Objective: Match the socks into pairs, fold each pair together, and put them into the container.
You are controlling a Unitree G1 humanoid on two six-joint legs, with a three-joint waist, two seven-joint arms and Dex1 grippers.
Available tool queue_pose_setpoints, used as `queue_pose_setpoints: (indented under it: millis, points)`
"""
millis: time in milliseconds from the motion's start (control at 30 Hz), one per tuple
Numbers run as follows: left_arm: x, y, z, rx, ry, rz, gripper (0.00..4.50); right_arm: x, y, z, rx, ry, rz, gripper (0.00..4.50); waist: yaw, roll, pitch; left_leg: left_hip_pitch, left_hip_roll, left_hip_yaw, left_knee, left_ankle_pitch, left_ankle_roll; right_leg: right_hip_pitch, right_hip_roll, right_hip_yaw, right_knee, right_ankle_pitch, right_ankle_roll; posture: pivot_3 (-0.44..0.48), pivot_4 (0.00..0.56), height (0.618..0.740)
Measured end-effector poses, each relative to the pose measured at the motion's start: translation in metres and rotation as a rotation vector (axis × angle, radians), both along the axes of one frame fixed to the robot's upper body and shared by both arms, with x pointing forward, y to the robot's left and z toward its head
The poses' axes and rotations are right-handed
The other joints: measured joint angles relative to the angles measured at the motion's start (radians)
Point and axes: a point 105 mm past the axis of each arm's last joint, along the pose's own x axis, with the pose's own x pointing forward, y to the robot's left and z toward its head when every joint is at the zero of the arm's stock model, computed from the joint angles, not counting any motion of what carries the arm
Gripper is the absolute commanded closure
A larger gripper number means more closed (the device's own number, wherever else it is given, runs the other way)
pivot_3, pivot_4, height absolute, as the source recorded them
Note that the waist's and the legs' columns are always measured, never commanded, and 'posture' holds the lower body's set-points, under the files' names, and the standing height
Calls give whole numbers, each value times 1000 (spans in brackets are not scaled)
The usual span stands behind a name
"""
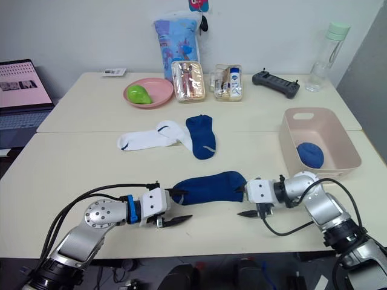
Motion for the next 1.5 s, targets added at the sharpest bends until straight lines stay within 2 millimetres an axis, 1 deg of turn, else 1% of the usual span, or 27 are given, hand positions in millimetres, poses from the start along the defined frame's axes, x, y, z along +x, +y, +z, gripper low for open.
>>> queue_pose_setpoints:
  millis: [100,133,233,300,433,533,600,667,800,833,867,933,1000,1100,1133,1200,1233,1333,1367,1433,1500]
  points:
    - [4,-2,-1,-5,7,3,2656,6,0,0,-2,-18,-15,2987,0,0,0,0,0,-1,0,0,0,1,0,-1,0,0,0,0,150,740]
    - [6,-3,0,-8,6,6,3007,6,1,-1,6,-6,-26,3428,0,0,0,0,0,-1,0,0,0,0,0,-1,0,0,0,0,150,740]
    - [10,-2,0,-10,11,16,3978,8,3,-3,21,11,-40,4499,-1,0,0,0,0,0,0,0,0,0,0,0,1,0,0,0,150,740]
    - [11,-3,-1,-36,42,38,4475,9,2,-2,24,7,-47,4500,-1,0,-1,0,0,-1,0,0,0,0,0,-1,1,0,0,0,150,740]
    - [11,-3,0,-67,78,57,4475,11,-1,0,42,22,-72,4500,-1,0,-1,0,0,-1,0,0,0,0,0,-1,1,0,0,0,150,740]
    - [10,-2,2,-83,98,62,4475,10,-1,7,69,44,-80,4500,-1,0,-1,0,0,-1,0,0,0,-1,0,-1,1,0,0,0,150,740]
    - [9,-1,3,-91,111,58,4475,6,1,12,77,87,-73,4500,-2,0,0,-1,0,-1,0,0,0,-1,0,-1,1,0,0,0,150,740]
    - [4,2,8,-112,140,53,4475,-3,5,25,107,151,-63,4500,-3,0,0,-2,1,-1,0,0,0,-1,0,-1,0,0,0,0,150,740]
    - [-13,3,35,-166,211,9,4475,-26,4,52,125,283,-25,4500,-2,0,0,-2,1,-3,0,0,0,-1,0,-2,-1,0,0,0,150,740]
    - [-21,4,41,-173,254,-3,4475,-34,3,57,120,344,-16,4500,-2,0,0,-3,1,-3,0,0,0,-1,0,-2,-1,0,0,0,150,740]
    - [-36,7,46,-158,327,-29,4475,-46,2,63,108,420,-2,4500,-3,-1,1,-3,1,-3,0,0,0,-1,0,-2,-1,0,0,0,150,740]
    - [-55,6,53,-164,425,-62,4475,-60,1,70,95,511,16,4500,-4,0,0,-2,1,-2,-1,0,0,-1,0,-2,-1,0,0,0,150,740]
    - [-70,1,59,-213,533,-79,4475,-71,4,75,91,598,34,4500,-4,0,0,-2,1,-3,0,0,0,-1,0,-3,-1,0,0,0,150,740]
    - [-80,0,56,-234,642,-65,4475,-77,7,76,90,653,42,4500,-3,0,0,-1,1,-3,0,0,0,0,0,-3,-1,0,0,0,150,740]
    - [-81,1,54,-233,659,-46,4475,-77,8,75,89,662,35,4500,-3,0,0,-2,1,-3,0,0,0,0,0,-3,-1,0,0,0,150,740]
    - [-75,2,51,-231,652,-8,4475,-73,12,69,94,644,27,4500,-3,-1,0,-1,1,-3,0,0,0,0,0,-3,-1,0,0,0,150,740]
    - [-68,3,47,-219,631,15,4475,-67,13,62,96,622,11,4500,-3,-1,0,-1,0,-3,0,0,0,0,0,-3,-1,0,0,0,150,740]
    - [-43,11,27,-141,564,93,4475,-43,14,35,74,556,-61,4500,-3,-1,0,-1,0,-1,0,0,0,-1,0,-1,0,0,0,0,150,740]
    - [-36,14,22,-115,540,106,4475,-35,14,29,67,528,-78,4500,-3,-1,0,-2,0,-1,0,0,0,-1,0,-1,0,0,0,0,150,740]
    - [-23,16,19,-89,485,114,4475,-21,15,26,55,463,-88,4500,-3,-1,1,-2,0,-1,0,0,0,-2,0,-1,-1,0,0,0,150,740]
    - [-12,16,22,-84,432,109,4475,-9,17,27,49,392,-82,4500,-3,-1,1,-3,0,-1,0,0,0,-2,0,-1,-1,0,0,0,150,740]
